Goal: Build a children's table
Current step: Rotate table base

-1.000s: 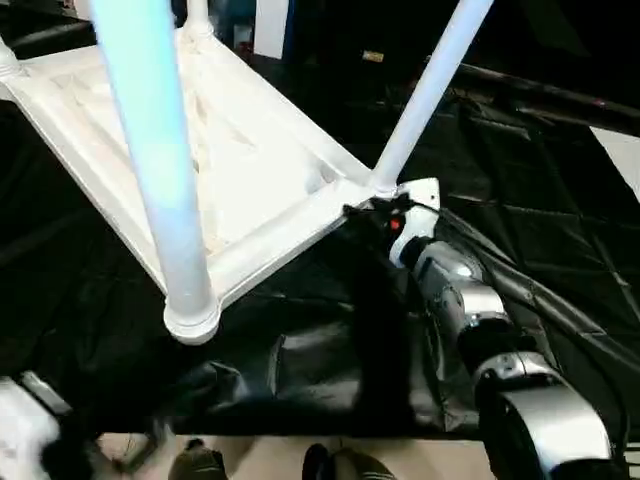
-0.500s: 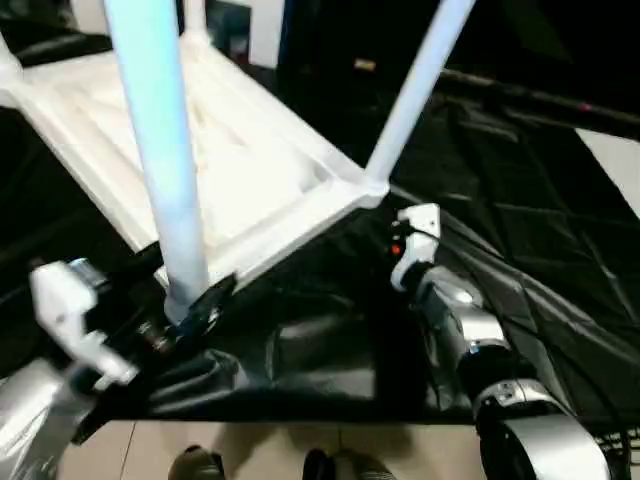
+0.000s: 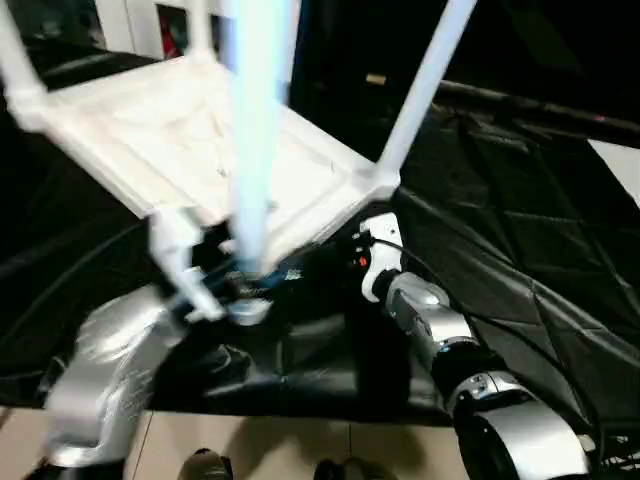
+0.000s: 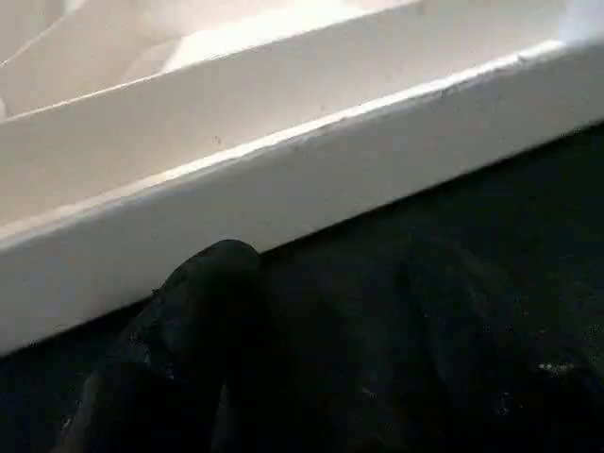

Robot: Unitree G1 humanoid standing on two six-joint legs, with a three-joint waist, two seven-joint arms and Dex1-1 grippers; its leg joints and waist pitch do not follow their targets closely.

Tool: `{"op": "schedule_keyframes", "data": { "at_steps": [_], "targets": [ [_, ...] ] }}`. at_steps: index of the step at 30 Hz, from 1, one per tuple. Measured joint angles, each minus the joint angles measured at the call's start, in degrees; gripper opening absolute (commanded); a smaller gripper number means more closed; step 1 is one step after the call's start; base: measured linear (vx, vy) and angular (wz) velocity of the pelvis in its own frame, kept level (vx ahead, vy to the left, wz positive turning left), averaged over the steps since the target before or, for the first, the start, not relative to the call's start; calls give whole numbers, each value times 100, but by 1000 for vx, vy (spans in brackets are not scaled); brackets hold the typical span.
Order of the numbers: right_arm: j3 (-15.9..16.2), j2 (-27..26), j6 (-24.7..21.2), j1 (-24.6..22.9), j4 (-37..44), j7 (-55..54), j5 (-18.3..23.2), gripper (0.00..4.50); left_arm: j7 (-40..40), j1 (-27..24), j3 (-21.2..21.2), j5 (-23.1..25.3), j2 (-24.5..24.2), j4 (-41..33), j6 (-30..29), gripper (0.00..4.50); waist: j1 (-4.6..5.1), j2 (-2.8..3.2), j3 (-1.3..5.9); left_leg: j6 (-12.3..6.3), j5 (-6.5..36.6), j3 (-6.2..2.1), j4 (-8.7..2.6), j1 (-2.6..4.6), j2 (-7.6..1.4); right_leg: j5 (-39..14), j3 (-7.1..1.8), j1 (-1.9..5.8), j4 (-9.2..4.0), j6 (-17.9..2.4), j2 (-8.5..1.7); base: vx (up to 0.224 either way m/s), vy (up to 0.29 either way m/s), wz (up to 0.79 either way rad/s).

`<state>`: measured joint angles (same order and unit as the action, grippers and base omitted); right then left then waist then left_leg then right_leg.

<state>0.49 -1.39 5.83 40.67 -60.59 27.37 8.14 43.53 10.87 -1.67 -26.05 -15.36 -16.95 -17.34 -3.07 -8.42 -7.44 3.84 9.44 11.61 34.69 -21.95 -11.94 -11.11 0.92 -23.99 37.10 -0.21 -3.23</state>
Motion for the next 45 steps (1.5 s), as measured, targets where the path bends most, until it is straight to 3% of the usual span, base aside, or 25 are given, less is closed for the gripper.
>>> {"op": "schedule_keyframes", "data": {
  "at_steps": [11,15,19,22,26,32,35,42,45],
  "targets": [
    [-239,90,145,-2,-166,-269,-30,311,222,938,-913,383,796,1122,258,448,30,66,12,0,-1,-7,14,-1,-1,13,1,3,1,-14,3,0,0,0],
    [-241,153,152,-4,-166,-277,-31,311,261,1290,-1185,633,1007,1571,514,448,21,204,48,-3,1,-9,13,-5,1,13,1,2,-3,-14,3,0,0,0],
    [-247,151,183,-12,-184,-302,-115,311,23,1659,-1440,1221,1025,2083,757,448,16,335,112,-5,0,-12,13,-4,1,13,2,4,-2,-14,3,0,0,0],
    [-267,171,254,-12,-178,-311,-127,311,-103,1710,-1505,1464,823,2343,759,448,18,410,153,-5,-1,-13,11,0,1,13,2,3,0,-14,3,0,0,0],
    [-283,351,287,-12,-132,-306,-118,311,127,1596,-1466,1453,388,2341,577,448,-48,474,169,-7,-3,-17,13,-2,4,14,5,4,2,-15,2,0,0,0],
    [-270,1030,209,-96,332,192,-184,311,756,1054,-1586,1425,-594,1604,-284,448,-147,479,172,-11,-3,-14,15,-5,8,14,5,7,-3,-15,-3,0,0,0],
    [-178,1329,61,-320,727,577,-233,311,733,910,-1783,1580,-942,1293,-875,420,-196,491,179,-11,-4,-15,16,-3,7,14,4,8,-1,-15,-3,0,0,0],
    [240,2202,-635,-1132,2234,1802,-307,311,113,740,-1819,1806,-1063,737,-2286,360,-204,505,187,-11,-4,-17,25,4,8,14,4,23,-2,-14,-3,0,0,0],
    [393,2510,-1128,-1569,3115,2363,-76,311,-36,758,-1785,1824,-1063,519,-2722,333,-193,512,191,-11,-3,-21,27,4,7,17,3,22,-2,-14,-1,0,0,0]
  ]
}}
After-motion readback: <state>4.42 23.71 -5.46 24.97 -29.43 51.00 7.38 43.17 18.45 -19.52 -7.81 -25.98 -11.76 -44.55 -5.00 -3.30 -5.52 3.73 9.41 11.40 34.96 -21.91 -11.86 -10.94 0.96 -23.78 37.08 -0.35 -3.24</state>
